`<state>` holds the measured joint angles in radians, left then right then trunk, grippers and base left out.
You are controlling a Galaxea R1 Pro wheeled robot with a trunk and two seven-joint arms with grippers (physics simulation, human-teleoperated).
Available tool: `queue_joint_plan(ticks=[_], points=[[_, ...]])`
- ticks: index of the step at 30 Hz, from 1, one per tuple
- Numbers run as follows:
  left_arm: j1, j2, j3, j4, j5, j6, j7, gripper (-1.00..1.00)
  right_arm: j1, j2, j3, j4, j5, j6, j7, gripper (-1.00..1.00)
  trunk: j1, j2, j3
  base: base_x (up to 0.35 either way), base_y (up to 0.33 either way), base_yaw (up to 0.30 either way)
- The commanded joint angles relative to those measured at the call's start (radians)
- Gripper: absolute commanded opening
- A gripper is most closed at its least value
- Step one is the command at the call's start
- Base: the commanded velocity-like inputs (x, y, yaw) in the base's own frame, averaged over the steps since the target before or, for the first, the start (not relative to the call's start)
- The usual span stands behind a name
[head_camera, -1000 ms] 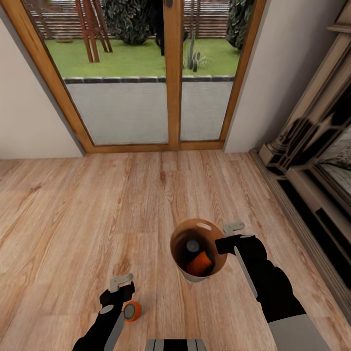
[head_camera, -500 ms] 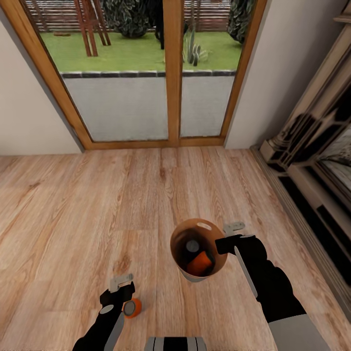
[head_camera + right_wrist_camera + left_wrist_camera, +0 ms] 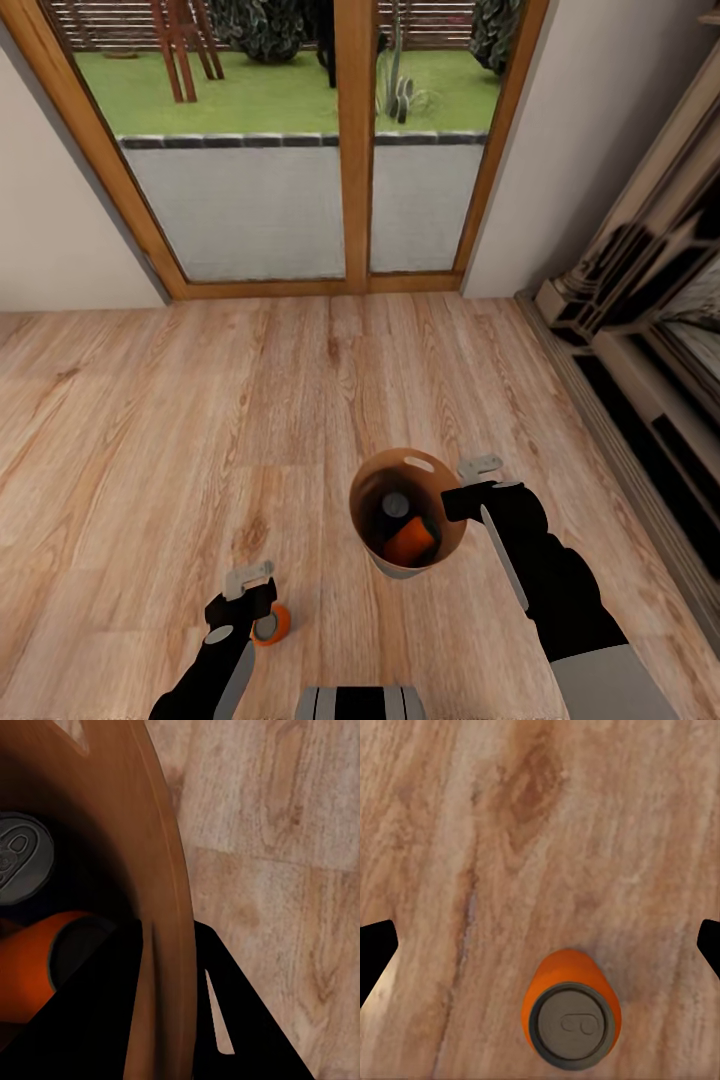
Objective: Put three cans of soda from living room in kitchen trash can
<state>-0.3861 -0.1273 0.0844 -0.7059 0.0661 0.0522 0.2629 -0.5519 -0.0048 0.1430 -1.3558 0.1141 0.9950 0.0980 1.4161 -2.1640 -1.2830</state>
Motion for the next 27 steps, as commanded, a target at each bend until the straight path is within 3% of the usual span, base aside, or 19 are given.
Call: queue_joint_plan(ticks=[1,27], points=[[0.000,0.000,0.000,0.000,0.000,0.000,0.000,1.00,0.000,0.000,0.000,0.000,-0.019,0.001,0.003,-1.00,0.000,0.000,-0.002,0.000,0.000,0.000],[0.000,0.000,0.000,0.000,0.000,-0.002,0.000,1.00,0.000,0.000,0.000,-0.001,-0.019,0.001,0.003,-1.00,0.000,0.000,-0.044,0.000,-0.022,0.000]])
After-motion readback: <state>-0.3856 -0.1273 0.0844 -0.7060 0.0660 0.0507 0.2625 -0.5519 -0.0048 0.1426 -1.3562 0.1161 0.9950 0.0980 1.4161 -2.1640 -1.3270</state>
